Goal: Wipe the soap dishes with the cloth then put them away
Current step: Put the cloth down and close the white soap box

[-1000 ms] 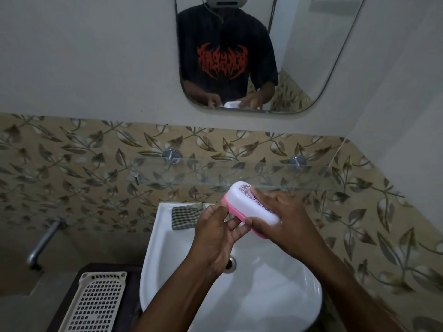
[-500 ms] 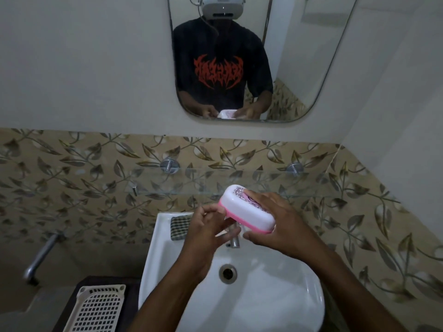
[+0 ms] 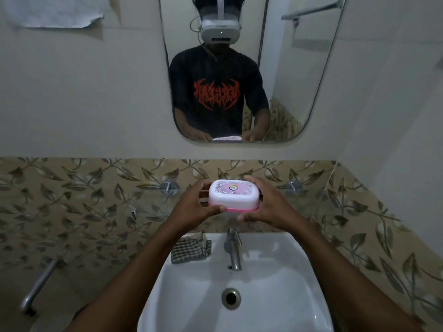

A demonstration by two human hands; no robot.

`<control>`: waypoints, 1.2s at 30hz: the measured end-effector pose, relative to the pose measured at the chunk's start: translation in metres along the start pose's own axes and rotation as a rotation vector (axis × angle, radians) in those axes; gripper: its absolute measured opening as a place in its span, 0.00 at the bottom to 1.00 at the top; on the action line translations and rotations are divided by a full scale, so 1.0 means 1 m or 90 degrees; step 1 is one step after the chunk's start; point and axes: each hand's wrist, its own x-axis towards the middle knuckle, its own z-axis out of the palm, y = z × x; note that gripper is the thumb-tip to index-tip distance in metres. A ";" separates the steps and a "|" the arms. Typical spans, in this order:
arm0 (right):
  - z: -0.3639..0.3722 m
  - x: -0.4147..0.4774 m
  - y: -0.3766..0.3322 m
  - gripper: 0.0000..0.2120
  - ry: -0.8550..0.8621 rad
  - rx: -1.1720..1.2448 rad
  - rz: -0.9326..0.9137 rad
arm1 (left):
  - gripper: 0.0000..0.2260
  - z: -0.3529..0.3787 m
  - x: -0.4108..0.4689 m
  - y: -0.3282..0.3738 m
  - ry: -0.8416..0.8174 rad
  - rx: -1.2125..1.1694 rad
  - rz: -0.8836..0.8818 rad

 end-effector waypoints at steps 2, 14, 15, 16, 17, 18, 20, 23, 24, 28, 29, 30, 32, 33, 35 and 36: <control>0.008 0.010 0.011 0.52 0.022 0.024 0.037 | 0.29 0.000 0.010 -0.001 0.020 0.019 0.009; 0.021 0.039 0.033 0.44 0.053 0.048 0.068 | 0.29 0.019 0.032 -0.032 0.096 0.138 0.019; 0.022 0.040 0.034 0.44 0.053 0.035 0.070 | 0.29 0.020 0.033 -0.034 0.101 0.153 0.017; 0.023 0.041 0.034 0.45 0.054 0.023 0.071 | 0.29 0.020 0.034 -0.035 0.103 0.168 0.013; 0.024 0.042 0.035 0.45 0.051 0.014 0.072 | 0.30 0.021 0.035 -0.036 0.103 0.181 0.009; 0.025 0.043 0.036 0.46 0.047 0.007 0.073 | 0.30 0.021 0.036 -0.037 0.099 0.195 0.003; 0.027 0.044 0.040 0.47 0.038 -0.001 0.083 | 0.30 0.022 0.037 -0.038 0.089 0.222 -0.006; 0.028 0.044 0.042 0.45 0.035 -0.008 0.077 | 0.30 0.025 0.036 -0.040 0.087 0.247 0.001; 0.029 0.044 0.043 0.43 0.032 -0.011 0.072 | 0.30 0.025 0.035 -0.041 0.086 0.255 0.004; 0.030 0.043 0.044 0.42 0.019 -0.017 0.067 | 0.29 0.027 0.034 -0.044 0.081 0.268 0.006; 0.030 0.042 0.044 0.43 0.017 -0.020 0.068 | 0.29 0.027 0.033 -0.045 0.081 0.267 0.006; 0.031 0.042 0.044 0.43 0.017 -0.019 0.069 | 0.29 0.028 0.033 -0.045 0.082 0.268 0.006; 0.032 0.041 0.043 0.43 0.016 -0.017 0.071 | 0.30 0.028 0.033 -0.045 0.080 0.272 0.005; 0.032 0.041 0.042 0.42 0.017 -0.018 0.071 | 0.30 0.028 0.033 -0.045 0.079 0.275 0.005; 0.033 0.040 0.040 0.40 0.018 -0.024 0.072 | 0.30 0.028 0.033 -0.045 0.076 0.288 0.008; 0.033 0.039 0.039 0.38 0.021 -0.028 0.071 | 0.30 0.028 0.033 -0.045 0.076 0.296 0.011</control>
